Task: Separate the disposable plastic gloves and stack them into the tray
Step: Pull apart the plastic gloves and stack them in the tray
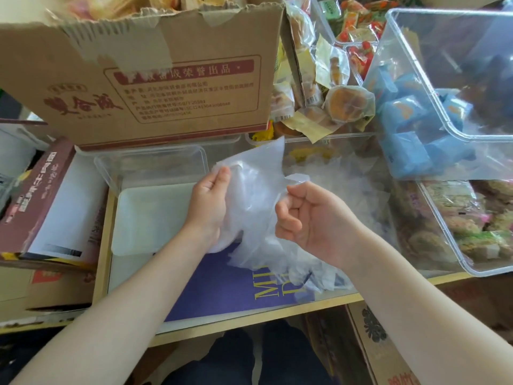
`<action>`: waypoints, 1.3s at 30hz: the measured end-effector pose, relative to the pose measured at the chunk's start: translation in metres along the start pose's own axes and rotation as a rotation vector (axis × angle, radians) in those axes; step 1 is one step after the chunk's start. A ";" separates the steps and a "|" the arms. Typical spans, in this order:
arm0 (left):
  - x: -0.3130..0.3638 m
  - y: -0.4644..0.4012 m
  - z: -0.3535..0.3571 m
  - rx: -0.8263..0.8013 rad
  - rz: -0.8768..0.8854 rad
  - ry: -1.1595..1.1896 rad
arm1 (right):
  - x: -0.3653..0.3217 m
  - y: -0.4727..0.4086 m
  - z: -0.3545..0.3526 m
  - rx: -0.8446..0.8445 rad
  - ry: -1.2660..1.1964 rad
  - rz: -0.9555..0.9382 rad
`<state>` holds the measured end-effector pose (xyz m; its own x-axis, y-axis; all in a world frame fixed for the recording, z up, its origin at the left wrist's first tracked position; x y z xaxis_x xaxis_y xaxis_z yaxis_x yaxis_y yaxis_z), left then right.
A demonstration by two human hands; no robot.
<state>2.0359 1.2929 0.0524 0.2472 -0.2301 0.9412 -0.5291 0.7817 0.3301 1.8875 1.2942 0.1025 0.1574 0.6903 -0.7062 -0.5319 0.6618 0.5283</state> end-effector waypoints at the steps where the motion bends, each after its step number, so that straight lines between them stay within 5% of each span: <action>1: 0.001 -0.002 0.001 -0.008 0.002 -0.009 | -0.001 0.000 -0.001 -0.001 -0.002 0.021; 7: -0.016 0.017 0.034 -0.327 -0.058 0.062 | 0.002 -0.033 -0.015 0.036 -0.073 0.090; 13: -0.043 0.013 0.028 -0.505 -0.119 0.201 | 0.018 -0.060 -0.038 -0.011 -0.007 -0.061; 17: -0.053 0.010 0.018 -0.399 -0.091 0.034 | 0.034 -0.067 -0.042 -0.027 0.028 -0.060; 19: -0.054 0.003 0.012 -0.314 -0.068 -0.055 | 0.032 -0.066 -0.047 0.099 0.264 -0.178; 22: -0.052 -0.006 0.008 -0.267 -0.102 -0.024 | 0.006 -0.055 -0.063 0.495 1.017 -0.616; 24: -0.048 -0.009 0.006 -0.256 -0.097 -0.004 | -0.002 -0.049 -0.076 0.668 1.194 -0.731; 30: -0.049 -0.020 0.004 -0.294 -0.152 0.015 | 0.008 -0.067 -0.101 0.553 0.661 -0.393; 39: -0.062 -0.042 0.013 -0.234 -0.165 -0.138 | -0.004 -0.058 -0.142 0.765 0.569 -0.411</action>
<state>2.0320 1.2672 -0.0188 0.1934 -0.4292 0.8823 -0.2857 0.8356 0.4691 1.7996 1.2120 0.0079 -0.3144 0.2610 -0.9127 0.1754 0.9609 0.2144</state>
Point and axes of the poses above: each hand's wrist, its own y-axis away from the middle knuckle, its own z-axis out of the palm, x = y × z, the point moved 6 cm from there along -y, towards the middle knuckle, and after that the axes turned 6 degrees about x, right-handed, at the moved point
